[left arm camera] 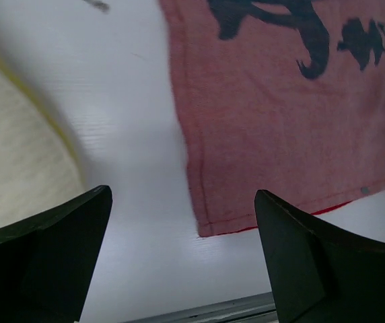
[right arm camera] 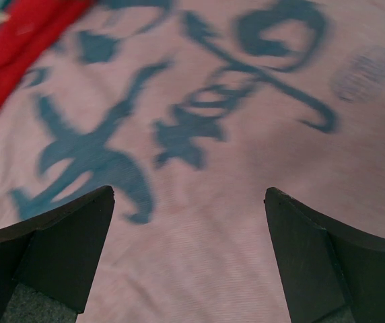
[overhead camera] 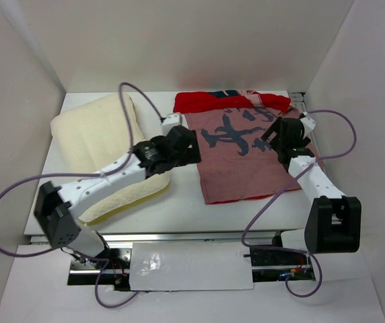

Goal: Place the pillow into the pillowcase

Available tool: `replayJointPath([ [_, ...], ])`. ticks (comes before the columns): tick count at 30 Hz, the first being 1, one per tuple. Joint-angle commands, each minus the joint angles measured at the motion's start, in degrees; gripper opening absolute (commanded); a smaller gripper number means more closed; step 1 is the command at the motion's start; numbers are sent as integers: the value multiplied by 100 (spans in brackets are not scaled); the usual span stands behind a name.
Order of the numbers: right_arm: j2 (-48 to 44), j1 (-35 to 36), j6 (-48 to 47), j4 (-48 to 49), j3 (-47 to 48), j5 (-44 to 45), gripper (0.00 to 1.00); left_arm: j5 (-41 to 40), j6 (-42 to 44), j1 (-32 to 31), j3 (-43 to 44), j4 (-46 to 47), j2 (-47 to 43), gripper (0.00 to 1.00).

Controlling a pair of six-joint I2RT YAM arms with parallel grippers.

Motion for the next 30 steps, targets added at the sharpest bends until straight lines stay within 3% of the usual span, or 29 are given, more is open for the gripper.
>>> replayJointPath([
  [1,-27,-448,466,-303,-185,70,100,916,720,-149,300,749,1128,100],
  [7,26,-580,1196,-707,-501,517,100,2032,957,-255,837,1013,2547,100],
  [16,192,-633,1494,-673,-1002,289,100,2050,808,-255,960,1513,3321,100],
  [22,176,-142,1495,-787,-1196,324,100,2166,808,-203,1048,1681,3734,51],
  [23,97,59,1495,-787,-1335,324,100,2166,808,-150,1153,1585,3735,30],
  [24,96,61,1495,-857,-1337,324,100,2166,808,-149,1206,1515,3735,29],
  [25,18,261,1582,-858,-1441,324,100,2096,756,-149,1207,1514,3735,11],
  [26,-44,359,1583,-858,-1494,272,100,1904,685,-80,1207,1453,3735,3],
  [30,-106,965,1775,-927,-1565,253,100,1796,554,377,1154,1163,3612,0],
])
